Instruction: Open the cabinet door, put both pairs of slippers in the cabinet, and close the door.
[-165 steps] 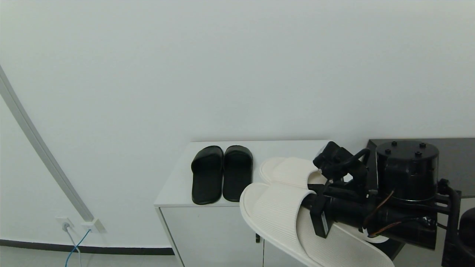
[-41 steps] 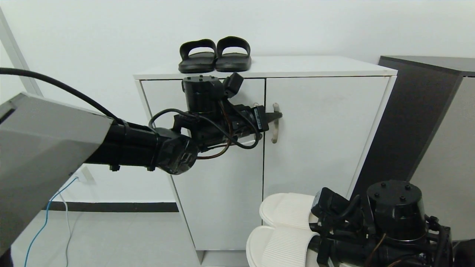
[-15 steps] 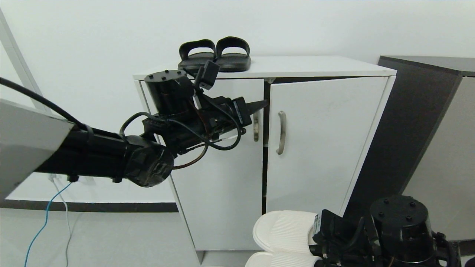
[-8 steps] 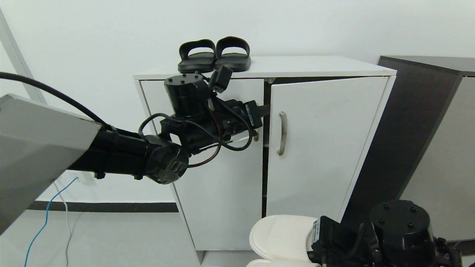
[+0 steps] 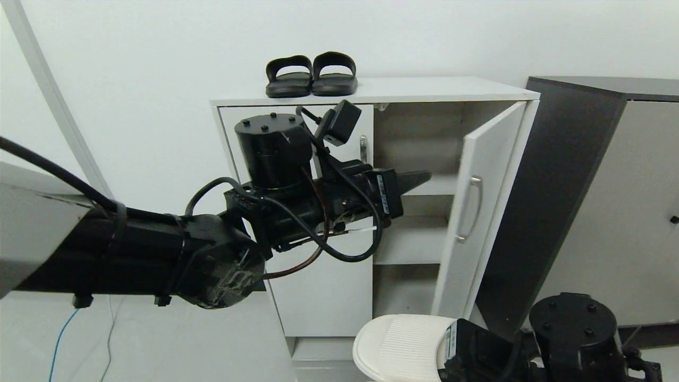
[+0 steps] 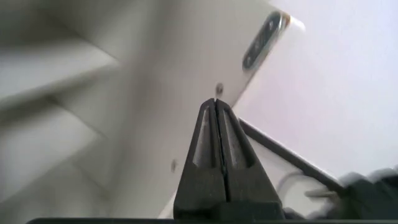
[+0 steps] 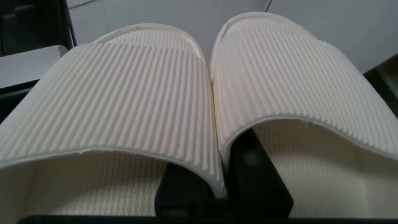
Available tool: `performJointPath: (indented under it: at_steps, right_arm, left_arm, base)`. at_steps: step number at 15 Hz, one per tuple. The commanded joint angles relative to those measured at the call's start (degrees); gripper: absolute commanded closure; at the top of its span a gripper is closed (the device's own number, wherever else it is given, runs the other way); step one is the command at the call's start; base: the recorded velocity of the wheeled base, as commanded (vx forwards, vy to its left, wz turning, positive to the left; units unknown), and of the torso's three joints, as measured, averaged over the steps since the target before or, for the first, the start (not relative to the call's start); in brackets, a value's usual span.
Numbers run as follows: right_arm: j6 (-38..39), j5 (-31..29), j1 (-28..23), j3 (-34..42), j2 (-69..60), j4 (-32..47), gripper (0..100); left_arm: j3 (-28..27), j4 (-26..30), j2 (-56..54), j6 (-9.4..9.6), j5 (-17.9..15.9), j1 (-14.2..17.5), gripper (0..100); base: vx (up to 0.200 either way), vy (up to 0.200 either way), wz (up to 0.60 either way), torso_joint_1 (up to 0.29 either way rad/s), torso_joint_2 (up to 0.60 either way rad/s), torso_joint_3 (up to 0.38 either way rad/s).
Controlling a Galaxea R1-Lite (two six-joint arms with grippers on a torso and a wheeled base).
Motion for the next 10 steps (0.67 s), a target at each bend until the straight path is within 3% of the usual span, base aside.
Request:
performJointPath:
  at_steps: [1, 5, 7, 10]
  right_arm:
    - [0.0, 0.0, 0.1, 0.0, -0.1, -0.1, 100]
    - [0.1, 0.0, -3.8, -1.1, 0.7, -0.3, 100]
    - [0.0, -0.1, -5.3, -1.6, 1.2, -0.4, 100]
    - [0.0, 0.1, -7.1, -2.2, 1.3, -1.8, 100]
  left_arm:
    - [0.8, 0.0, -1.0, 0.04, 0.1, -0.3, 100]
    - [9.3, -3.5, -6.8, 1.09, 2.2, 2.0, 100]
    - [19.7, -3.3, -17.2, 2.50, 2.7, 3.0, 100]
    - [35.7, -2.4, -34.6, 2.68, 8.6, 3.3, 100]
  base:
    - [0.000, 0.000, 0.00, 0.000, 0.00, 0.000]
    - [0.000, 0.000, 0.00, 0.000, 0.00, 0.000]
    - [0.000, 0.000, 0.00, 0.000, 0.00, 0.000]
    - [0.000, 0.000, 0.00, 0.000, 0.00, 0.000]
